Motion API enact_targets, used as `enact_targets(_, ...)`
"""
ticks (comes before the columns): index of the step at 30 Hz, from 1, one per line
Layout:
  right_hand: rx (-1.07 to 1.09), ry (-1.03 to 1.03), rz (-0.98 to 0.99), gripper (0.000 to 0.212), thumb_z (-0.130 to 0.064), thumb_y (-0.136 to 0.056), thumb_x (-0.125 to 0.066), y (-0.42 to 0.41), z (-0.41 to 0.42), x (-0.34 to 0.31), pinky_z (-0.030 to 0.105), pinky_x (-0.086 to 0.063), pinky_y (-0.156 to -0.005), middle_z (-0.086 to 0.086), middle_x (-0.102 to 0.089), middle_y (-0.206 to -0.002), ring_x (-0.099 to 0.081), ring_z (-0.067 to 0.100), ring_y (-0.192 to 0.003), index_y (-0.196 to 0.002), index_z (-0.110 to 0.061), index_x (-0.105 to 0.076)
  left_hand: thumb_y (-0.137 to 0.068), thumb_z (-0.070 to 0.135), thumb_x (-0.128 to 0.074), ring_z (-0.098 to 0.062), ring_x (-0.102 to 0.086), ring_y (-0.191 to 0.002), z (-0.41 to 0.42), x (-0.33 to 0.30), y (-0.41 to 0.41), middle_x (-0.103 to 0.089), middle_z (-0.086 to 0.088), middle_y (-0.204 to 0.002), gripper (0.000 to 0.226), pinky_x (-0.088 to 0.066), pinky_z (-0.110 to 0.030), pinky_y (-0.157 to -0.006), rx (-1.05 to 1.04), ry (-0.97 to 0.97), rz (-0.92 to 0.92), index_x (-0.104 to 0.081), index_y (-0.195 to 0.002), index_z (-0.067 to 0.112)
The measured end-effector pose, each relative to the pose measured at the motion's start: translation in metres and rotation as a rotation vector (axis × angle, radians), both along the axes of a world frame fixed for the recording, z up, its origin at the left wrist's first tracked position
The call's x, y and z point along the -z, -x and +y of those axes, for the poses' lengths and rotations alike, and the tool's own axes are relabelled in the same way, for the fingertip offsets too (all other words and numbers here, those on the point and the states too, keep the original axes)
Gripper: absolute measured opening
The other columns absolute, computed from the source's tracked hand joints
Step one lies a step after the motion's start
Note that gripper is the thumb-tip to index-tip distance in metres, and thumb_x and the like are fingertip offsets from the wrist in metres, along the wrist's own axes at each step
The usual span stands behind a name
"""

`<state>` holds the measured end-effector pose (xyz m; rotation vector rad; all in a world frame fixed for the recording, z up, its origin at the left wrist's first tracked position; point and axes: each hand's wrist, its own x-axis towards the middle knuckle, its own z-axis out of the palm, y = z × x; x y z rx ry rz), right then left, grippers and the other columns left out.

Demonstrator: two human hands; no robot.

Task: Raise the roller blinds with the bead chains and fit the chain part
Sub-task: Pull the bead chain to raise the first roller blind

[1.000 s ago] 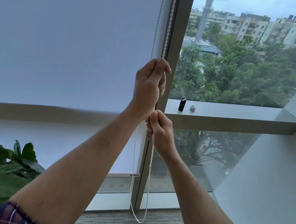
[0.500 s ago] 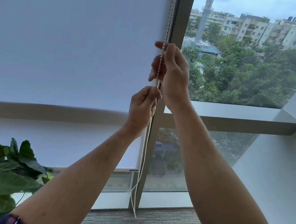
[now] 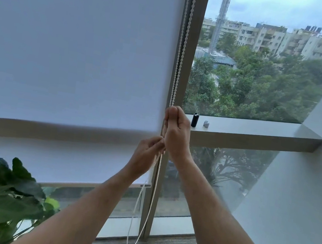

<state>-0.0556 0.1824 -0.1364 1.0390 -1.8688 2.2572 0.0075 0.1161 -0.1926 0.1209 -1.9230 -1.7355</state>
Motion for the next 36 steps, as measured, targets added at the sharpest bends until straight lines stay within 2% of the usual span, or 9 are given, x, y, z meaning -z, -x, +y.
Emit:
enact_targets(3, 0.040, -0.013, 0.027, 0.038, -0.029, -0.103, -0.042, 0.002, 0.004, 0.008, 0.032, -0.033, -0.055, -0.014, -0.045, -0.058, -0.038, 0.010, -0.056, -0.066, -0.035, -0.051, -0.083, 0.018, -0.056, -0.023, -0.064, -0.086, -0.012, -0.023, 0.005, -0.071, -0.007, -0.088, 0.019, -0.049, -0.044, -0.080, -0.092, -0.107, 0.035, -0.071, -0.094, 0.016)
enact_targets(7, 0.068, -0.039, 0.064, 0.038, -0.022, -0.104, -0.041, 0.001, 0.003, 0.016, 0.028, -0.032, -0.056, -0.016, -0.044, -0.056, -0.036, 0.006, -0.056, -0.068, -0.031, -0.045, -0.086, 0.028, -0.055, -0.029, -0.061, -0.099, -0.010, -0.087, 0.007, -0.066, -0.010, -0.102, 0.028, -0.049, -0.038, -0.084, 0.012, -0.182, 0.267, -0.067, -0.108, 0.015)
enact_targets(10, 0.061, -0.064, 0.074, 0.039, -0.021, -0.104, -0.040, -0.008, 0.002, 0.028, 0.024, -0.030, -0.057, -0.017, -0.043, -0.057, -0.034, 0.002, -0.056, -0.066, -0.031, -0.042, -0.103, 0.028, -0.040, -0.023, -0.059, -0.070, 0.007, -0.122, 0.012, -0.061, -0.010, -0.080, 0.031, -0.046, -0.030, -0.061, 0.066, -0.096, 0.319, -0.061, -0.111, 0.006)
enact_targets(13, 0.033, -0.087, 0.038, 0.040, -0.021, -0.101, -0.040, -0.015, 0.002, 0.043, 0.027, -0.029, -0.057, -0.017, -0.042, -0.057, -0.033, 0.003, -0.056, -0.064, -0.034, -0.042, -0.106, 0.020, -0.037, -0.008, -0.029, -0.043, 0.015, -0.116, 0.016, -0.038, 0.008, -0.052, 0.032, -0.024, -0.023, -0.040, -0.021, -0.118, 0.314, -0.060, -0.087, 0.011)
enact_targets(20, -0.204, -0.084, -0.123, 0.037, -0.030, -0.099, -0.047, -0.009, 0.018, 0.059, 0.028, -0.034, -0.045, -0.011, -0.046, -0.050, -0.040, 0.010, -0.042, -0.062, -0.032, -0.053, -0.098, 0.023, -0.042, -0.008, -0.025, -0.040, 0.019, -0.079, 0.012, -0.031, 0.008, -0.047, 0.028, -0.017, -0.025, -0.040, -0.120, -0.146, 0.330, -0.054, -0.073, 0.016)
enact_targets(27, -0.170, 0.051, -0.095, 0.042, -0.034, -0.105, -0.036, 0.010, 0.011, -0.016, 0.026, -0.055, -0.075, 0.013, -0.069, -0.094, -0.069, 0.016, -0.086, -0.116, -0.004, -0.063, -0.100, 0.008, -0.042, -0.006, -0.034, -0.045, 0.020, -0.056, 0.013, -0.046, 0.012, -0.049, 0.038, -0.027, -0.023, -0.044, -0.153, -0.130, 0.290, -0.060, -0.069, 0.022)
enact_targets(30, -0.221, 0.123, 0.010, 0.034, -0.026, -0.107, -0.035, 0.005, 0.005, -0.064, 0.033, -0.054, -0.064, 0.016, -0.064, -0.087, -0.065, 0.023, -0.071, -0.113, -0.006, -0.061, -0.103, 0.010, -0.042, -0.009, -0.027, -0.044, 0.023, -0.041, 0.012, -0.035, 0.009, -0.047, 0.045, -0.020, -0.030, -0.043, -0.166, -0.153, 0.207, -0.060, -0.066, 0.029)
enact_targets(33, -0.218, 0.163, 0.019, 0.028, -0.018, -0.109, -0.035, -0.001, -0.004, -0.092, 0.022, -0.033, -0.041, 0.004, -0.049, -0.064, -0.041, 0.008, -0.044, -0.098, -0.009, -0.060, -0.102, 0.006, -0.040, -0.009, -0.024, -0.043, 0.019, -0.028, 0.010, -0.030, 0.007, -0.048, 0.040, -0.019, -0.027, -0.041, -0.164, -0.141, 0.164, -0.059, -0.070, 0.023)
enact_targets(36, -0.178, 0.178, -0.010, 0.035, -0.014, -0.108, -0.037, -0.002, -0.011, -0.086, 0.018, -0.023, -0.040, -0.013, -0.037, -0.052, -0.028, 0.001, -0.043, -0.077, -0.014, -0.052, -0.102, 0.004, -0.038, -0.010, -0.024, -0.043, 0.014, -0.021, 0.007, -0.029, 0.004, -0.048, 0.039, -0.019, -0.028, -0.042, -0.138, -0.121, 0.120, -0.058, -0.072, 0.018)
